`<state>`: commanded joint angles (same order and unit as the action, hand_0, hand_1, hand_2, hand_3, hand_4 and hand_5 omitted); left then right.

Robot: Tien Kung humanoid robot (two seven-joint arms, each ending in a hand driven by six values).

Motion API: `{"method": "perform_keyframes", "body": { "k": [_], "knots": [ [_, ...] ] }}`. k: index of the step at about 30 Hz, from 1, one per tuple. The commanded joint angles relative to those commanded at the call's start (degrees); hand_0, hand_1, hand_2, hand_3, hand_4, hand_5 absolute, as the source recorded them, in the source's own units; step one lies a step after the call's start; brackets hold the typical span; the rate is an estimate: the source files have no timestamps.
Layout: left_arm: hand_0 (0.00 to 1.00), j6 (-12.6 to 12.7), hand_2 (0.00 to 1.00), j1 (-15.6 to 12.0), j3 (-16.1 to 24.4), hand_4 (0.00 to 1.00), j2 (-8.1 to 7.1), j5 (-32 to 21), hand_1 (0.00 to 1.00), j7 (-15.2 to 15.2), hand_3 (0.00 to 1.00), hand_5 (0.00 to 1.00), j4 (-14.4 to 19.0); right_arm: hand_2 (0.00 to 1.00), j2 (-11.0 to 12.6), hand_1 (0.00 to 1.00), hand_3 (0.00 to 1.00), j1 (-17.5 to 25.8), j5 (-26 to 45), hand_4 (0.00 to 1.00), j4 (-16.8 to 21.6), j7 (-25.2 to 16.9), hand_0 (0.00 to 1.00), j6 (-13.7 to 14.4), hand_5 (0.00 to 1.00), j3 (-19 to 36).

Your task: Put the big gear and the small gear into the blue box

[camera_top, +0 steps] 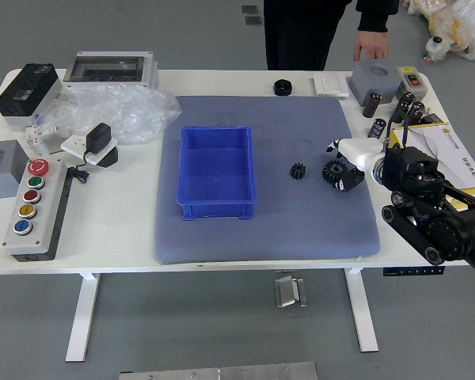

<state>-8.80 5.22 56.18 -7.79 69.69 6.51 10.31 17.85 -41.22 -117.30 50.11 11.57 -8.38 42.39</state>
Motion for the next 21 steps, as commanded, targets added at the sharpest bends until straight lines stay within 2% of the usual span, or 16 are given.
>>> {"method": "perform_keyframes", "body": {
  "k": [3,4,15,16,21],
  "knots": [
    [0.850,0.0,0.799,0.0,0.0,0.680,0.03,0.0,0.820,0.0,0.822,0.300,0.0,0.741,-0.2,0.639,0.827,0.1,-0.2,0.841,-0.6,-0.2,0.704,0.4,0.186,0.1],
    [0.850,0.0,0.799,0.0,0.0,0.680,0.04,0.0,0.820,0.0,0.822,0.300,0.0,0.702,-0.3,0.616,0.768,0.1,-0.2,0.839,-0.7,-0.3,0.690,0.6,0.191,0.1],
    [0.851,0.0,0.799,0.0,-0.1,0.680,0.10,-0.1,0.820,0.0,0.822,0.300,0.0,0.680,-0.9,0.602,0.751,0.3,-0.5,0.838,-1.9,-0.9,0.678,2.1,0.198,0.1],
    [0.850,0.0,0.799,0.0,-0.1,0.680,0.10,-0.1,0.820,0.0,0.822,0.300,0.0,0.648,-1.0,0.574,0.696,0.3,-0.6,0.831,-2.0,-1.0,0.658,2.2,0.210,0.1],
    [0.850,0.0,0.799,0.0,-0.2,0.680,0.08,-0.1,0.820,0.0,0.822,0.300,0.0,0.648,-1.2,0.574,0.696,0.4,-1.1,0.831,-2.7,-1.4,0.658,3.8,0.210,0.1]
  ]
}}
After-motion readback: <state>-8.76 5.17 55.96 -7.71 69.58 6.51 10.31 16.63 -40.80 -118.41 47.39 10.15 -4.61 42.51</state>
